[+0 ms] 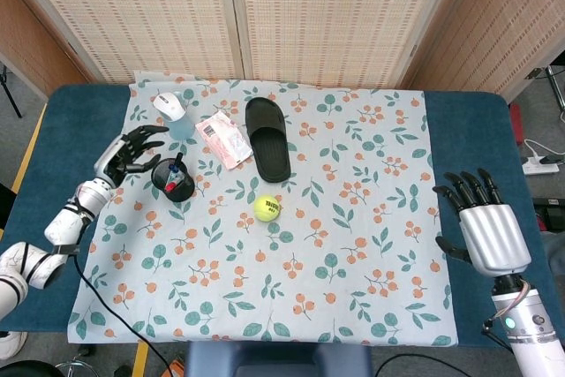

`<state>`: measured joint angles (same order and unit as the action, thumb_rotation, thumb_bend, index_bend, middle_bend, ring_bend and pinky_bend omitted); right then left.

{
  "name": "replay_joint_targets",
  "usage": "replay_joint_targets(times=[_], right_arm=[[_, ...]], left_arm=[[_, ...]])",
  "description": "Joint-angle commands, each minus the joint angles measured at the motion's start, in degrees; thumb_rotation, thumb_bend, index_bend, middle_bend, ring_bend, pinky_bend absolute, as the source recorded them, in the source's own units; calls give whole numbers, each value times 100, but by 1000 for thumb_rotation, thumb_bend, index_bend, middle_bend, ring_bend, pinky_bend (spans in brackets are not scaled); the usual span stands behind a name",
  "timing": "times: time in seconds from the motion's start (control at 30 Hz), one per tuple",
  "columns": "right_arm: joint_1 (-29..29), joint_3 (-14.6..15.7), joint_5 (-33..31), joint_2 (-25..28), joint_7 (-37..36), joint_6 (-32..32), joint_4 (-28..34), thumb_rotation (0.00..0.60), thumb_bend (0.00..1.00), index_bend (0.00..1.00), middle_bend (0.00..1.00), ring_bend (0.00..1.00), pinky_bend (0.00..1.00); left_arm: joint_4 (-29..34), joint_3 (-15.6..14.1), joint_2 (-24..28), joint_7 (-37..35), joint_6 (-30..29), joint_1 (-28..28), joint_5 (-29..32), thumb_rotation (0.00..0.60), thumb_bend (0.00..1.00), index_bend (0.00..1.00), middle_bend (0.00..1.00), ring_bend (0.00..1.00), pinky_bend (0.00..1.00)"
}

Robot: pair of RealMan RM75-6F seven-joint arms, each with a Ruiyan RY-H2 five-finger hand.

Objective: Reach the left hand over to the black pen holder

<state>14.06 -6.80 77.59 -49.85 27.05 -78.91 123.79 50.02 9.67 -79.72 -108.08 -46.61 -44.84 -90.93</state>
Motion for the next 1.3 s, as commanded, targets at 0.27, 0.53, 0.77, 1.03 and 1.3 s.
replay_joint_targets(times=[0.27, 0.53, 0.77, 1.03, 1.3], right_arm=[[3, -4, 36, 95, -286, 62, -33, 600, 97, 255, 128, 89, 0], [-19, 76, 290, 134, -309, 79, 70, 600, 98, 254, 128, 89, 0], [-31, 138, 430, 110, -207, 96, 142, 600, 98, 254, 128, 89, 0], [-30, 157, 463, 59, -84, 106, 161, 600, 98, 254, 128, 89, 0], [-38, 153, 459, 51, -72, 97, 146, 600, 97, 253, 128, 88, 0]], left_arm=[[2465, -50, 2096, 6428, -1670, 1256, 503, 600, 375, 306, 206, 55, 172], [3493, -312, 2520, 8109, -2327, 2049, 864, 600, 376, 284, 185, 70, 164], [2960, -460, 2116, 9364, -2554, 2489, 1360, 600, 376, 280, 170, 66, 144], [2797, -523, 2033, 9874, -2124, 2570, 1744, 600, 376, 268, 151, 53, 142], [2879, -455, 2003, 10161, -2097, 2568, 1784, 600, 377, 266, 149, 48, 141]])
